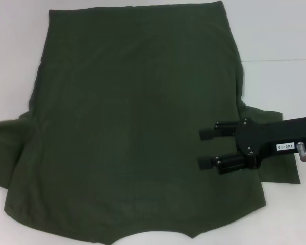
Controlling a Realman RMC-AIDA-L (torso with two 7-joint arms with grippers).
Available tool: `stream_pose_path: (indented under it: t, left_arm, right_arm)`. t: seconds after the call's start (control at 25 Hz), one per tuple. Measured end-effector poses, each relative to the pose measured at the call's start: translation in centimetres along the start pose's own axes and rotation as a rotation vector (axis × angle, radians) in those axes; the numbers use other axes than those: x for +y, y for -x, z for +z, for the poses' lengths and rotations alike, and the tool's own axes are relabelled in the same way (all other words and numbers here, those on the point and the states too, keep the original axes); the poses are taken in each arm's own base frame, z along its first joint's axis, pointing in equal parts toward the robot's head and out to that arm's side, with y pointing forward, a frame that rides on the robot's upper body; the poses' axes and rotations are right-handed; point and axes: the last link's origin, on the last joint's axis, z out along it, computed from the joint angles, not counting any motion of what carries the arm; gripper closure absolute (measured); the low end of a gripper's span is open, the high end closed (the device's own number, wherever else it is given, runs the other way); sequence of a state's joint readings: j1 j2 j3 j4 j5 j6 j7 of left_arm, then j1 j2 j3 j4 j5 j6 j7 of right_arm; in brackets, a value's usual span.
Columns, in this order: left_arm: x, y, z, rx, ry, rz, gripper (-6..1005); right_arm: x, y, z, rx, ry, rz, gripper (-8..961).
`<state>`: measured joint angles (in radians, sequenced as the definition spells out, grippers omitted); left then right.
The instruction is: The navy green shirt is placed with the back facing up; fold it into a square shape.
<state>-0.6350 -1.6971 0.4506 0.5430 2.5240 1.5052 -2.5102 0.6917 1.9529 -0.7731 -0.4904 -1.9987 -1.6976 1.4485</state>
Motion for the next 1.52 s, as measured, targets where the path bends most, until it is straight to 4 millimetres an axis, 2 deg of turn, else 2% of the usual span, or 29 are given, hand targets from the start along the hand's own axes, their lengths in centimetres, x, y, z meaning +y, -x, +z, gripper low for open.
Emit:
stream_pose_path:
  t: [0.52, 0.76, 1.08, 1.44, 1.52]
  left_arm:
    - [4.2, -4.9, -2.1, -0.070, -0.115, 0.077, 987]
    - [7.1, -6.0, -1.6, -0.113, -0.104, 0.066, 985]
    - [10.1, -5.8, 1.9, -0.140, -0.044, -0.012, 982]
    - [11.2, -4.7, 7.1, -0.082, -0.023, -0.067, 979]
    - [11.6, -4.1, 8.6, -0.070, -0.001, -0.080, 941]
  right_arm:
    - [0.0, -0.2, -0.1, 0.000, -0.009, 0.019, 58]
    - [-0.1, -0.3, -0.1, 0.000, -0.012, 0.013, 59]
    - [-0.1, -0.3, 0.0, 0.000, -0.014, 0.013, 62]
    - [-0.2, -0.5, -0.1, 0.001, -0.028, 0.017, 64]
    - [-0.3, -0.5, -0.1, 0.000, -0.033, 0.019, 65]
